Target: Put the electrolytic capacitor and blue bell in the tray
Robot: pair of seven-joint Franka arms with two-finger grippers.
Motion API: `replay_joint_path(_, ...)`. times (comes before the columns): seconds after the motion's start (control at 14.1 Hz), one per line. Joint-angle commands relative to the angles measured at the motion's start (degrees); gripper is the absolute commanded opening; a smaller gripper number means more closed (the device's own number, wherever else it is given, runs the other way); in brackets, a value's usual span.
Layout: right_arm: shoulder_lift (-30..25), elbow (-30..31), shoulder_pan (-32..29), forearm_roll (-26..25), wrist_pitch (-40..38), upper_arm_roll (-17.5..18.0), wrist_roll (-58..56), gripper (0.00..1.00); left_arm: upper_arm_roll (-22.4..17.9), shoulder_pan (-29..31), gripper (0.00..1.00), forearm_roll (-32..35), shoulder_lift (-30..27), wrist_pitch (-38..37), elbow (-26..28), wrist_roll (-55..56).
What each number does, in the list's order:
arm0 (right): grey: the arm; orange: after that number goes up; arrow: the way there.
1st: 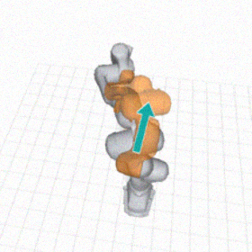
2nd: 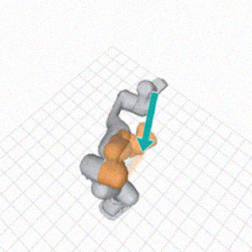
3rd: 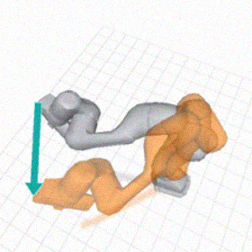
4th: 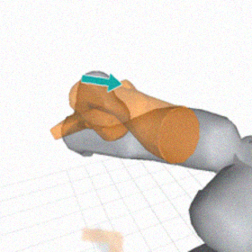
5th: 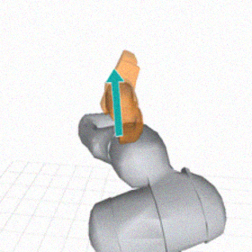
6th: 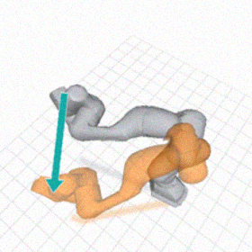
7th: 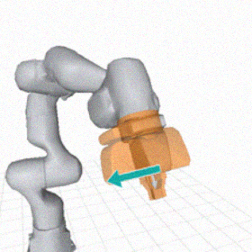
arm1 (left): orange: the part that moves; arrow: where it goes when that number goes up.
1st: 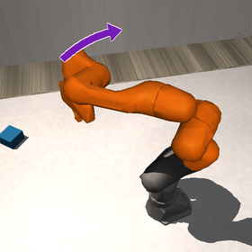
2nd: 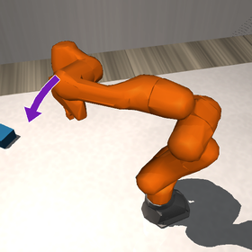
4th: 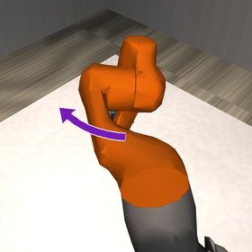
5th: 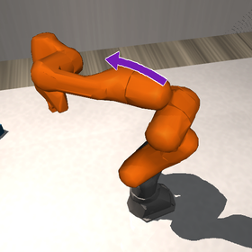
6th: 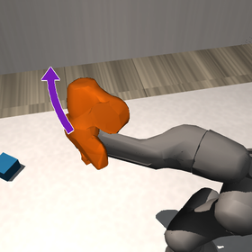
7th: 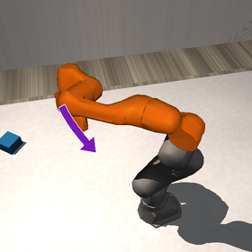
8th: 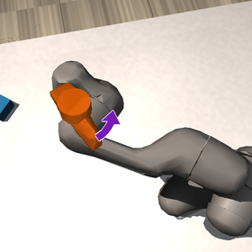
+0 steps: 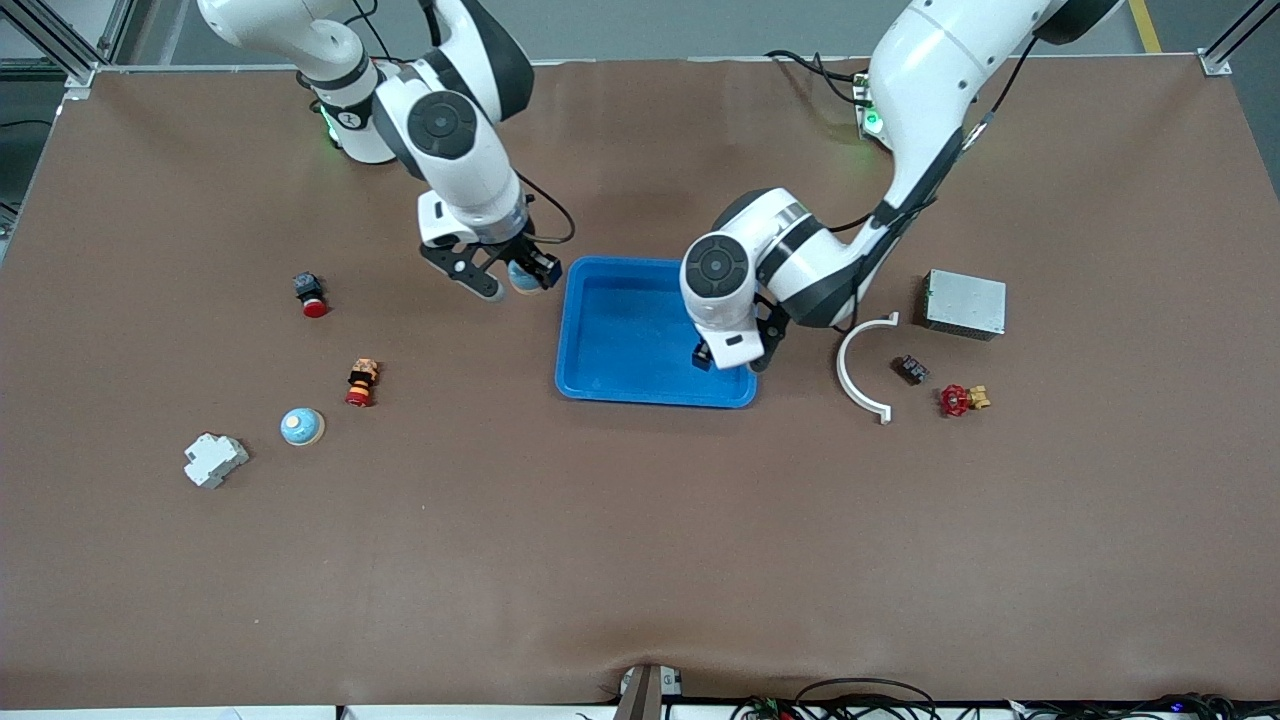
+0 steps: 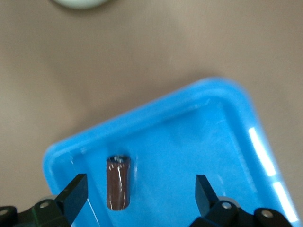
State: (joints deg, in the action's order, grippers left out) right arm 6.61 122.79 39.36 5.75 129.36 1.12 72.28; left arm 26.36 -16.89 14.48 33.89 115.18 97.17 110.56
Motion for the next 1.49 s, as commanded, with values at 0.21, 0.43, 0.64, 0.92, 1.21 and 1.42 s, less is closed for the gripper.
replay_joint_path(0.21, 9.71, -5.96, 6.07, 0.31, 4.59, -0.86, 9.88, 0.00, 0.19, 10.89, 1.00, 0.99, -6.90, -6.62, 0.03, -14.99)
replay_joint_path(0.43, 15.08, -8.53, 8.10, -0.56, 8.26, -1.03, 13.41, 0.00, 0.19, 17.49, 1.00, 1.08, -8.40, -7.78, 1.70, -21.69)
replay_joint_path(0.64, 18.07, -8.53, 9.33, -1.01, 11.44, -1.12, 14.91, 0.00, 0.36, 23.82, 1.00, 3.35, -8.93, -7.25, 4.51, -27.39)
replay_joint_path(0.92, 20.80, -8.44, 10.74, -2.76, 13.38, -1.21, 17.98, 0.00, 0.54, 31.73, 1.00, 5.12, -8.93, 3.69, 13.71, -33.30)
replay_joint_path(1.21, 21.42, -8.53, 11.00, -3.47, 13.82, -1.21, 19.04, 0.00, 0.45, 33.94, 0.97, 8.19, -8.58, 10.85, 20.32, -33.31)
replay_joint_path(1.42, 22.74, -8.53, 11.09, -3.47, 15.92, -1.30, 19.13, 0.00, 0.54, 34.12, 0.83, 8.20, -8.14, 17.16, 24.02, -33.31)
